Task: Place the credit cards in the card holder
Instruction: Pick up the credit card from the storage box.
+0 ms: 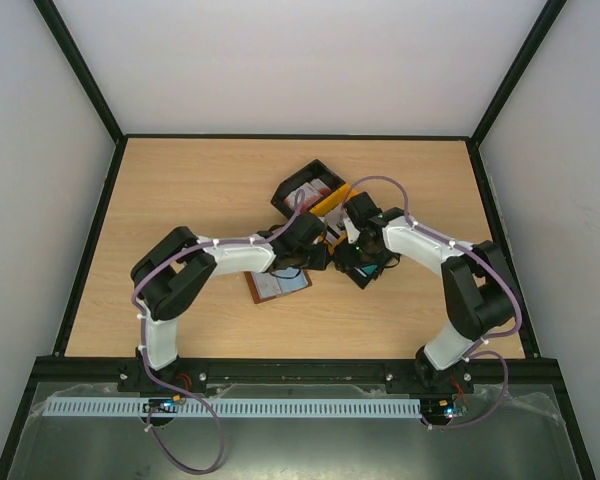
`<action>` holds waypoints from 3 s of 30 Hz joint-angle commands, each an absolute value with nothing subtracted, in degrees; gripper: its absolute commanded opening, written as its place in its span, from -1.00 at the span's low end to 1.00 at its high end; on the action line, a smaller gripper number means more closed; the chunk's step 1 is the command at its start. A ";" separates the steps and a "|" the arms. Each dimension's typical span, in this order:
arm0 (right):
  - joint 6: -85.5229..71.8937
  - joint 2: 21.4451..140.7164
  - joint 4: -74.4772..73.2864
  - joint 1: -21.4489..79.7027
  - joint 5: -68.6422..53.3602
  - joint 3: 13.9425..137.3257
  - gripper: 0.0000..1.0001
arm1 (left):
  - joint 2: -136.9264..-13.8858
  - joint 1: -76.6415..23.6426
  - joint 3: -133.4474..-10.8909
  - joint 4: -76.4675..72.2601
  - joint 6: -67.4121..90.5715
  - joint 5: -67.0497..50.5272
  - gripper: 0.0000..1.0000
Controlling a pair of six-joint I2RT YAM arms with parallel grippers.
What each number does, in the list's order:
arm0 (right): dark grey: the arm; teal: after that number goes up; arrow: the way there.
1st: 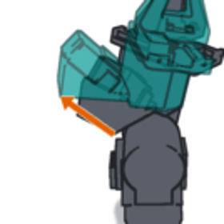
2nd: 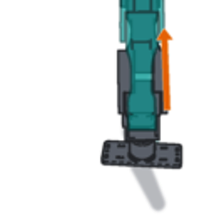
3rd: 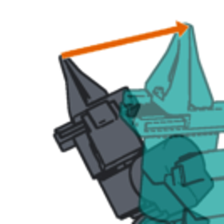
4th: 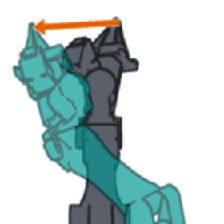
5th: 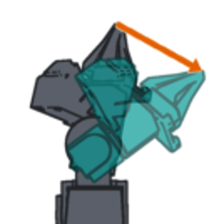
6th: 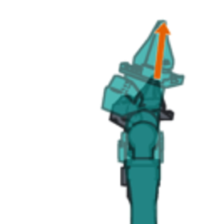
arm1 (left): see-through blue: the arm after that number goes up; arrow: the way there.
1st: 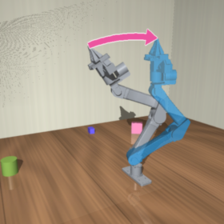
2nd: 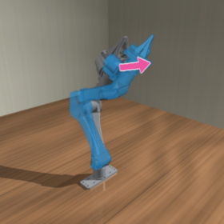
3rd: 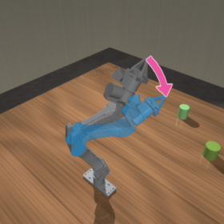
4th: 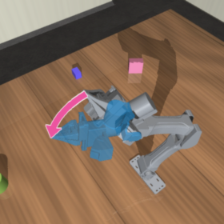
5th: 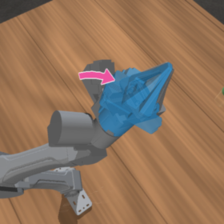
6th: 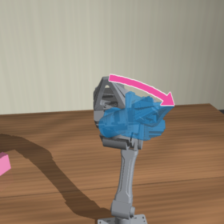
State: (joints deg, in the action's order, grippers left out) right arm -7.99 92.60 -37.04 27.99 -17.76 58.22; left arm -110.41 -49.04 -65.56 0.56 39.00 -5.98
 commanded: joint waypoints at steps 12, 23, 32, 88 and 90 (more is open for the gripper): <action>-10.56 92.92 -39.79 29.53 -19.70 59.08 -0.03 | -114.38 -47.52 -69.96 2.29 38.32 -5.54 -0.41; -11.37 90.97 -40.70 29.50 -17.29 60.14 -0.21 | -114.43 -47.42 -70.26 2.64 38.24 -5.41 -0.41; -12.08 90.55 -41.50 29.53 -15.43 60.17 -0.37 | -115.05 -47.46 -69.88 2.51 38.72 -5.36 -0.42; -19.53 68.88 -35.79 29.44 -4.49 64.62 -0.96 | -97.03 -47.27 -66.44 4.21 37.95 0.14 0.31; -20.82 65.43 -32.90 29.50 -7.47 62.68 -0.96 | -92.85 -47.24 -64.35 4.70 38.78 1.42 0.41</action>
State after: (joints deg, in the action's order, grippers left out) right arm -18.09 71.48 -38.65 29.19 -2.96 64.42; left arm -100.18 -47.59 -67.57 2.92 38.09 -2.26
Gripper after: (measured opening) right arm 0.021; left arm 0.671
